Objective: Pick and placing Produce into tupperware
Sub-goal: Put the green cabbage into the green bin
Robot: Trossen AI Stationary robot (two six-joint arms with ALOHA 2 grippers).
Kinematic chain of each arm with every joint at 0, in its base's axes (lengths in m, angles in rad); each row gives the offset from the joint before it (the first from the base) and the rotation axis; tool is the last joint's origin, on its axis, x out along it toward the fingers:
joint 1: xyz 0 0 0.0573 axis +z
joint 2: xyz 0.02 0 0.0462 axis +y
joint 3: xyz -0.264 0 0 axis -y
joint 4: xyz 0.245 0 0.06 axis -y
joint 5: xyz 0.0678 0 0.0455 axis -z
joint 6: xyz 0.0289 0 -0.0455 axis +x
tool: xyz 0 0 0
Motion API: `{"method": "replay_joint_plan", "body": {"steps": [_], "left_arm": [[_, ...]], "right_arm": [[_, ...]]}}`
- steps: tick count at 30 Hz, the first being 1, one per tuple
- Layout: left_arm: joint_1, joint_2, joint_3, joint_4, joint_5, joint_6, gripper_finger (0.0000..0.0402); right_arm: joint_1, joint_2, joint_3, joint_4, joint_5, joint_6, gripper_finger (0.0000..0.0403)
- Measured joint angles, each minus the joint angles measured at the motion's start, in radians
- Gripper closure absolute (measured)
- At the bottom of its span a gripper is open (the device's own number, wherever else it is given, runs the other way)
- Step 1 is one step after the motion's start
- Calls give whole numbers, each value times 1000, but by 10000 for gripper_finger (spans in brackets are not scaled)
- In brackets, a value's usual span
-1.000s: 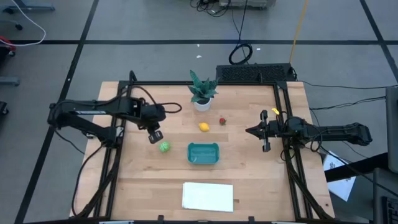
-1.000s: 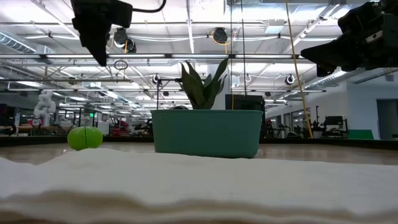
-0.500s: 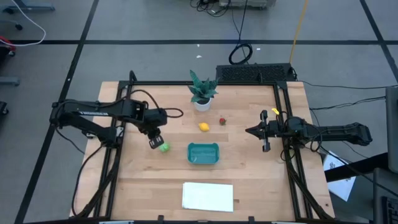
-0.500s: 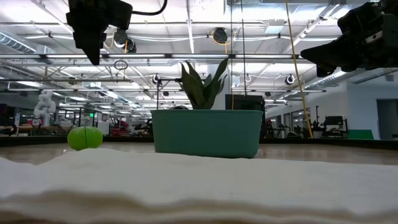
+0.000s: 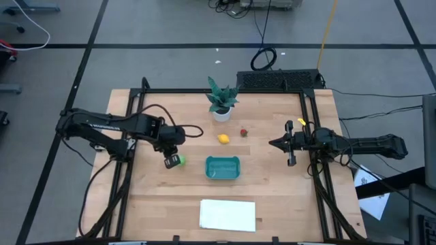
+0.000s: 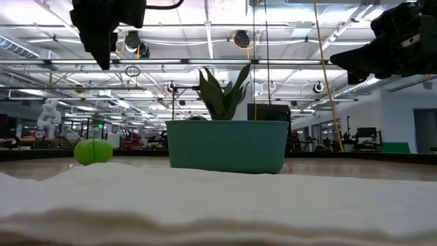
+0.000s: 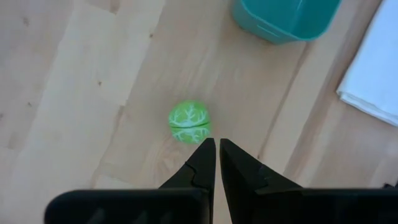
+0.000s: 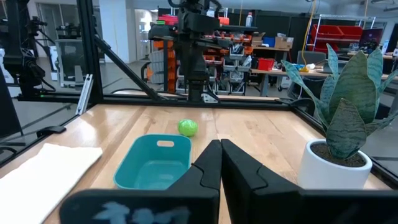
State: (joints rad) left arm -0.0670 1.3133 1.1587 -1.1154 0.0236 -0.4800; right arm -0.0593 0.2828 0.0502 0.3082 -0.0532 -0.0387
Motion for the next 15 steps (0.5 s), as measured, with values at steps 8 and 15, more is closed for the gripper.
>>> {"method": "replay_joint_plan", "body": {"steps": [8,15], "left_arm": [[-1,3,-1,-1,-3,14,376],[0,2,-1,-9,-6,24,375]], "right_arm": [[0,0,0,0,0,0,403],[0,0,0,0,0,0,403]]}}
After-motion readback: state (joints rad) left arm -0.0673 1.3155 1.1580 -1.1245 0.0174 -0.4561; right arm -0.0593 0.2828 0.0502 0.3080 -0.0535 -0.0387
